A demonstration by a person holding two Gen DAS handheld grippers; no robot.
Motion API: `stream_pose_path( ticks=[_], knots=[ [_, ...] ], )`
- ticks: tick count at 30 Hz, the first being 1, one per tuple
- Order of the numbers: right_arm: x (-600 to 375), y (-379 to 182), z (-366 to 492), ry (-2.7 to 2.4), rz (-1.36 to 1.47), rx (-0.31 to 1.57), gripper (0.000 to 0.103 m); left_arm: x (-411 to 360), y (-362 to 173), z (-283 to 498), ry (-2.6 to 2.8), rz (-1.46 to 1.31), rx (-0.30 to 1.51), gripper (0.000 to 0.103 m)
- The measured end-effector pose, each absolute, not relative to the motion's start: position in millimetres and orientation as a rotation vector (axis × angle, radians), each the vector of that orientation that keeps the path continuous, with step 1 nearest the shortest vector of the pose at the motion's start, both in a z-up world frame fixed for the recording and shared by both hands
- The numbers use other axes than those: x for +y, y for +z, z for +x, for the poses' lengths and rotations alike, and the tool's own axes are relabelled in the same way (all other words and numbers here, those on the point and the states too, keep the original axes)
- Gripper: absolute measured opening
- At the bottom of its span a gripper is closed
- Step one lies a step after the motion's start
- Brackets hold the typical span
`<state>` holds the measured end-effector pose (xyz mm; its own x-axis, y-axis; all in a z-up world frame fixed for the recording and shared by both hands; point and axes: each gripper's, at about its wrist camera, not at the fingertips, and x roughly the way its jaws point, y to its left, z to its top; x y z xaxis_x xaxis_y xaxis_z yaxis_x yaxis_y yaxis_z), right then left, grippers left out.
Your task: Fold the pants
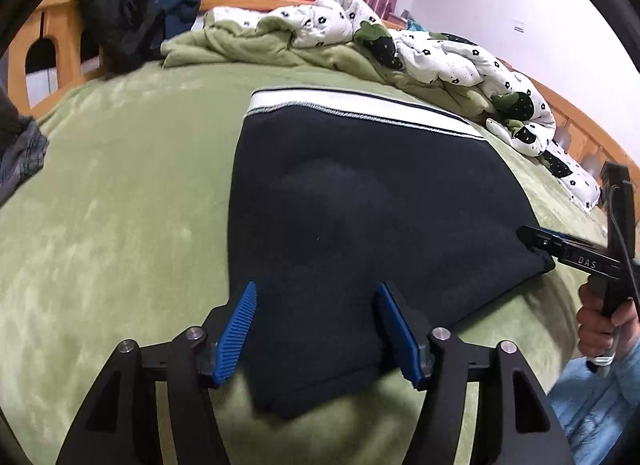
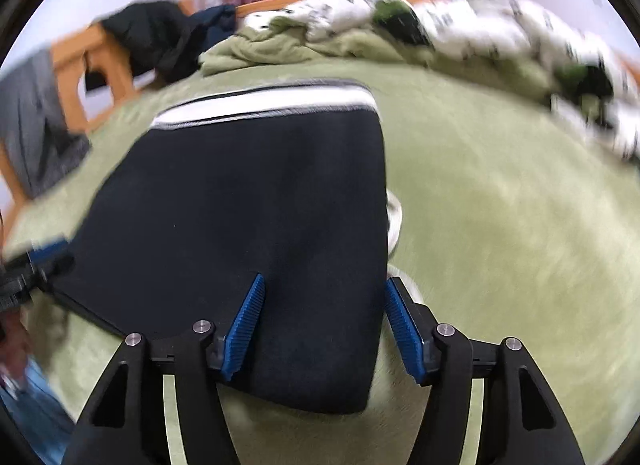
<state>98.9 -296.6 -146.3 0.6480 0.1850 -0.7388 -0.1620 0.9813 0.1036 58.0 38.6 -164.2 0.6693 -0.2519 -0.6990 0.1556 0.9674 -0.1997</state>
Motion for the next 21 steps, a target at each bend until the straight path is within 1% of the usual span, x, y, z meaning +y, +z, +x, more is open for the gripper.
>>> stream_pose_path(
  ticks=[2, 5, 9, 10, 14, 17, 19, 21],
  knots=[
    [-296.0, -143.8, 101.1, 0.191, 0.050, 0.855, 0.062, 43.8, -161.2, 59.6, -0.234, -0.163, 0.826, 0.065],
    [-285.9, -131.3, 104.6, 0.184, -0.029, 0.847, 0.062, 56.9, -154.1, 67.1, -0.242, -0.239, 0.843, 0.066],
    [-272.1, -106.8, 121.3, 0.195, -0.131, 0.815, 0.062, 59.4, -134.4, 97.8, -0.214, -0.203, 0.806, 0.066],
    [-269.9, -103.1, 128.2, 0.203, -0.143, 0.816, 0.062, 58.2, -129.2, 112.0, -0.202, -0.186, 0.809, 0.064],
    [-260.3, -88.0, 172.8, 0.163, -0.237, 0.790, 0.062, 51.2, -110.7, 169.2, -0.186, -0.161, 0.790, 0.064],
    [-261.9, -81.8, 212.3, 0.142, -0.228, 0.758, 0.064, 36.4, -108.8, 209.8, -0.204, -0.123, 0.814, 0.064],
    [-264.7, -87.0, 240.3, 0.150, -0.185, 0.799, 0.064, 21.9, -113.5, 235.6, -0.189, -0.078, 0.838, 0.064],
    [-269.0, -104.3, 266.1, 0.172, -0.129, 0.861, 0.064, 8.6, -124.9, 255.2, -0.156, -0.017, 0.857, 0.064]
  ],
)
